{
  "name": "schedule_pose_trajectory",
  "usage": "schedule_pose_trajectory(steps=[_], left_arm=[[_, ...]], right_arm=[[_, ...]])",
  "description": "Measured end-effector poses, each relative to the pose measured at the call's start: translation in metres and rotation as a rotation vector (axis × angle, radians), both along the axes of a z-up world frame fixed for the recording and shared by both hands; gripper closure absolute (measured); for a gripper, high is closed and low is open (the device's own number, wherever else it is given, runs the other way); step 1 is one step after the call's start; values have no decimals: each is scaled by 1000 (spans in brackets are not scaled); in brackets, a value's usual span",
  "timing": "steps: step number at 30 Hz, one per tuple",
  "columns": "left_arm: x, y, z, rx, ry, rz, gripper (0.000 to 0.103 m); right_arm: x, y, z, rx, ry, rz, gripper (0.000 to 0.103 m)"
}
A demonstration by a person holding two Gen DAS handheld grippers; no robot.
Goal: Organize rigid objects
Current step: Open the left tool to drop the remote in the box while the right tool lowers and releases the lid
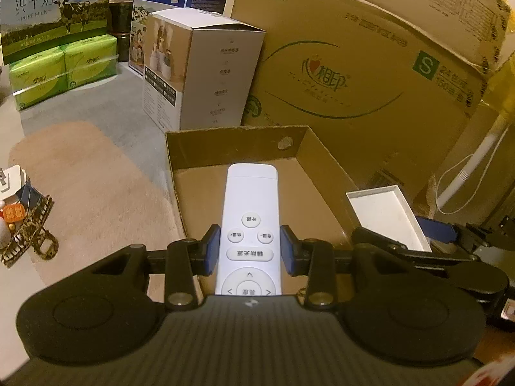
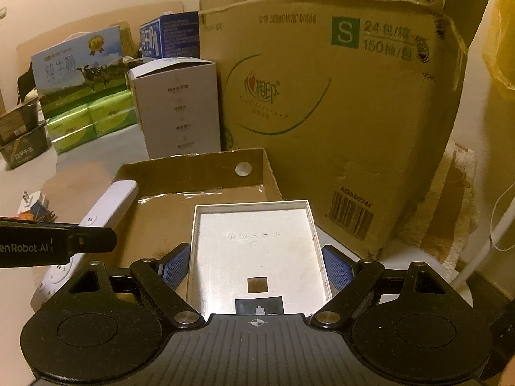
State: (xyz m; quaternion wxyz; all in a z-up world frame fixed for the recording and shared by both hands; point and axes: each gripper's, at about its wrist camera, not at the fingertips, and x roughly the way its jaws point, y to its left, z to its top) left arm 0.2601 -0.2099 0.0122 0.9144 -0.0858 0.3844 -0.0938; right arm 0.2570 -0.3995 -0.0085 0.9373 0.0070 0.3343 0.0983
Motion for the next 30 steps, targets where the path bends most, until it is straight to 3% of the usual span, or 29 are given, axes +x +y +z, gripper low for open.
schedule_pose_trajectory(steps=[8, 30], left_arm=[[4, 4, 1, 13, -24, 13, 64], [-22, 24, 2, -6, -11, 20, 64]], right_arm=[[9, -2, -5, 15, 18, -2, 17], [13, 12, 0, 44, 30, 16, 17]])
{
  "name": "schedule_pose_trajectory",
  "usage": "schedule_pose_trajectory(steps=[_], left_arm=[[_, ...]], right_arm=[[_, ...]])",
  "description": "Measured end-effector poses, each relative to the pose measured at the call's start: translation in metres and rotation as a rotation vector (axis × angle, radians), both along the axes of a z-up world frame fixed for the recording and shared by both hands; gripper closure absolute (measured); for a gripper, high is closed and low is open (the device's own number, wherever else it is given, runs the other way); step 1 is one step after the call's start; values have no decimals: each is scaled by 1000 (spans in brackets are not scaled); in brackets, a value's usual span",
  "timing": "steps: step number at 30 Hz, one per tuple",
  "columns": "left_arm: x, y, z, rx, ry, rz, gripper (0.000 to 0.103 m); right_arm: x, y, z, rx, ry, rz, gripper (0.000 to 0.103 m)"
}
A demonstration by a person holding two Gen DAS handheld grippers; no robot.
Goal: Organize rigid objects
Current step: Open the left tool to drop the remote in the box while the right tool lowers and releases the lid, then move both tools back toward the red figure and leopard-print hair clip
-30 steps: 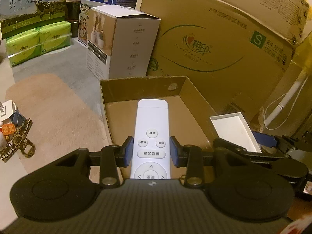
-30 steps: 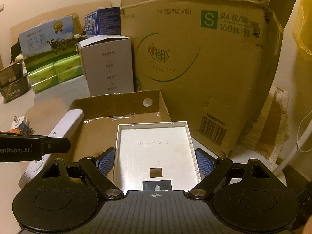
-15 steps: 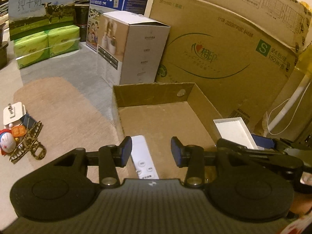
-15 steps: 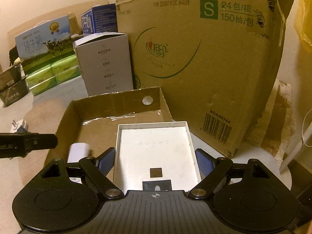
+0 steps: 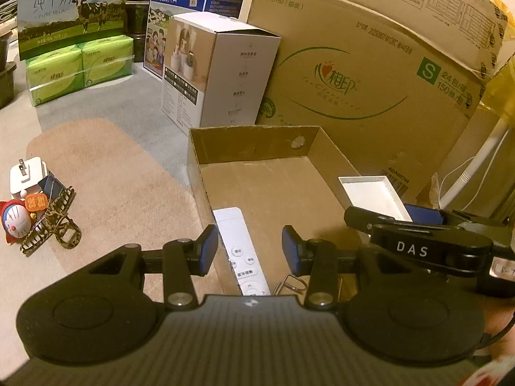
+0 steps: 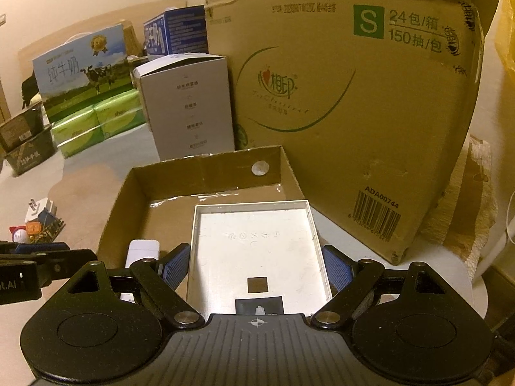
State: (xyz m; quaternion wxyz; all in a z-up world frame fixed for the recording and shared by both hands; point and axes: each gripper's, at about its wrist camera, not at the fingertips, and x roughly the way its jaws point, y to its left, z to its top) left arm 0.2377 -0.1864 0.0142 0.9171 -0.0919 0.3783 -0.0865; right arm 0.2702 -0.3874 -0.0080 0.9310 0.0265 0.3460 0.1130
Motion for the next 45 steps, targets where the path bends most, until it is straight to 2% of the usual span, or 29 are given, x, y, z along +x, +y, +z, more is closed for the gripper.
schedule_pose_trajectory(steps=[7, 9, 18, 25, 36, 45], left_arm=[[-2, 4, -2, 2, 7, 2, 61], [-3, 7, -1, 0, 9, 7, 57], [-21, 27, 10, -5, -5, 24, 54], [-52, 37, 21, -3, -25, 12, 49], [-119, 65, 31, 34, -56, -11, 38], [-162, 115, 33, 63, -79, 55, 25]], right_arm=[[1, -1, -2, 45, -30, 18, 17], [-1, -2, -1, 55, -35, 3, 16], [-20, -11, 11, 78, -20, -61, 16], [-53, -6, 28, 90, -27, -76, 16], [-128, 31, 47, 110, -44, -66, 16], [-170, 63, 50, 133, -36, -30, 16]])
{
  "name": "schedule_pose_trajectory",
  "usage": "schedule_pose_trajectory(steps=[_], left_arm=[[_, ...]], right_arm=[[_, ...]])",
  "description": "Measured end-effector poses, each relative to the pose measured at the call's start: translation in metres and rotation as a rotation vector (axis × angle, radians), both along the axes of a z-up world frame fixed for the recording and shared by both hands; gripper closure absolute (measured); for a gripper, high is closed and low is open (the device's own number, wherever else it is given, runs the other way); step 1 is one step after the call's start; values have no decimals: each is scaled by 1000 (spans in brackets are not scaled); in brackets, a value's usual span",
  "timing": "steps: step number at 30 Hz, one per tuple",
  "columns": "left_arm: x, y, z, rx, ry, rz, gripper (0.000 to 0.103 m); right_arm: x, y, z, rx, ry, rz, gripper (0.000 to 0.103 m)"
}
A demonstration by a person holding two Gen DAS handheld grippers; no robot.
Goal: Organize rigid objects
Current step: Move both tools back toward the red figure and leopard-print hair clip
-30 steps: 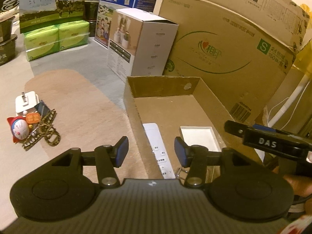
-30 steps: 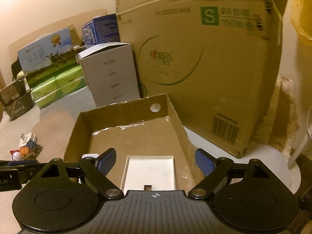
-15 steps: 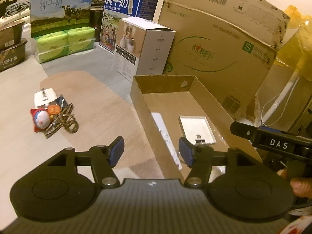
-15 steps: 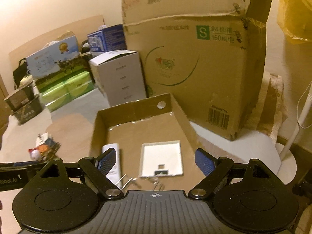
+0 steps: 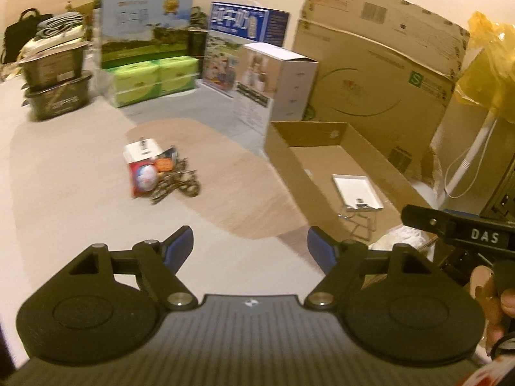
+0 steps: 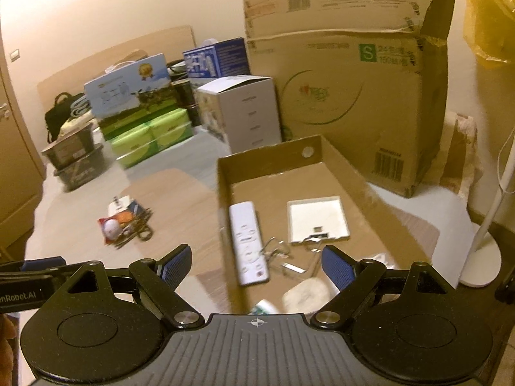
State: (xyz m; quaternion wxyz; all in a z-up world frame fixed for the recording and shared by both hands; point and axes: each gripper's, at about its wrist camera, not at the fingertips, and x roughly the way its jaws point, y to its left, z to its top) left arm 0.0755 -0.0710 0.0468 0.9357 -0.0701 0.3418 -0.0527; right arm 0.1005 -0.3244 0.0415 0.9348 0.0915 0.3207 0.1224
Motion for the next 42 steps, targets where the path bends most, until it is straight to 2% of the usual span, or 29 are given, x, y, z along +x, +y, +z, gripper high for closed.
schedule_pose_trajectory(steps=[9, 19, 25, 42], left_arm=[[-31, 44, -5, 29, -12, 40, 21], [-47, 79, -11, 71, -7, 84, 20], [-49, 87, -14, 117, -15, 72, 20], [-53, 94, -16, 118, -10, 27, 20]], right_arm=[[-22, 29, -9, 3, 19, 45, 16], [-36, 59, -18, -10, 41, 108, 16], [-38, 73, -19, -27, 34, 146, 16], [-37, 102, -20, -57, 19, 219, 16]])
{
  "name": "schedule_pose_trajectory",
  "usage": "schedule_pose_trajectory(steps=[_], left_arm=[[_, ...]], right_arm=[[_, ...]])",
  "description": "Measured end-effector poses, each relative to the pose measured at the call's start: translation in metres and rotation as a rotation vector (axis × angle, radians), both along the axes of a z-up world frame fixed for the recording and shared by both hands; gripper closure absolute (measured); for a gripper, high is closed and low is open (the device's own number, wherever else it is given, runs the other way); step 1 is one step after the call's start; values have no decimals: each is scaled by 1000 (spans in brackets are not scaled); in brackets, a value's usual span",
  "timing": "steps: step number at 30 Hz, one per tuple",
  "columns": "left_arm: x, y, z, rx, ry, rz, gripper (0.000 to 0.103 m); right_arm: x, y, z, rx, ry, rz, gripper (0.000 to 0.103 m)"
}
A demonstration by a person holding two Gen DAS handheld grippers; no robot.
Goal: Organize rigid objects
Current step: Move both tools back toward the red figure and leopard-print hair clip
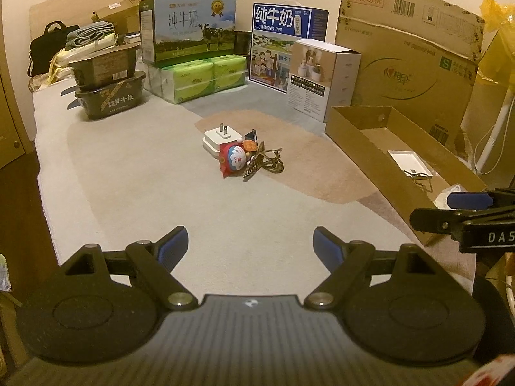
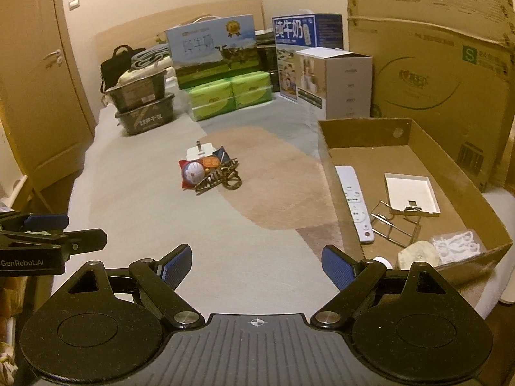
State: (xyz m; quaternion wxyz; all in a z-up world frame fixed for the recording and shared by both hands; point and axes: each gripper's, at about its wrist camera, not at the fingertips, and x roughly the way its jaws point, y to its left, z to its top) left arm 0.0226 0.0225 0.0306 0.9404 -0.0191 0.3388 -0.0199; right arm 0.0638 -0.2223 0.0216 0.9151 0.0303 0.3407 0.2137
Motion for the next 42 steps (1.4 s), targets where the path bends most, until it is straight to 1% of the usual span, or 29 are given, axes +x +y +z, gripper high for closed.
schedule_pose_trajectory(steps=[9, 17, 30, 42], left_arm=[[4, 6, -5, -19, 12, 5, 20], [14, 13, -10, -54, 34, 12, 20], [38, 25, -17, -58, 49, 8, 20], [71, 36, -24, -43, 56, 2, 20]], right_arm=[[6, 10, -4, -13, 5, 18, 16], [15, 20, -10, -26, 19, 39, 16], [44, 35, -20, -28, 37, 63, 16], [73, 47, -27, -38, 33, 95, 16]])
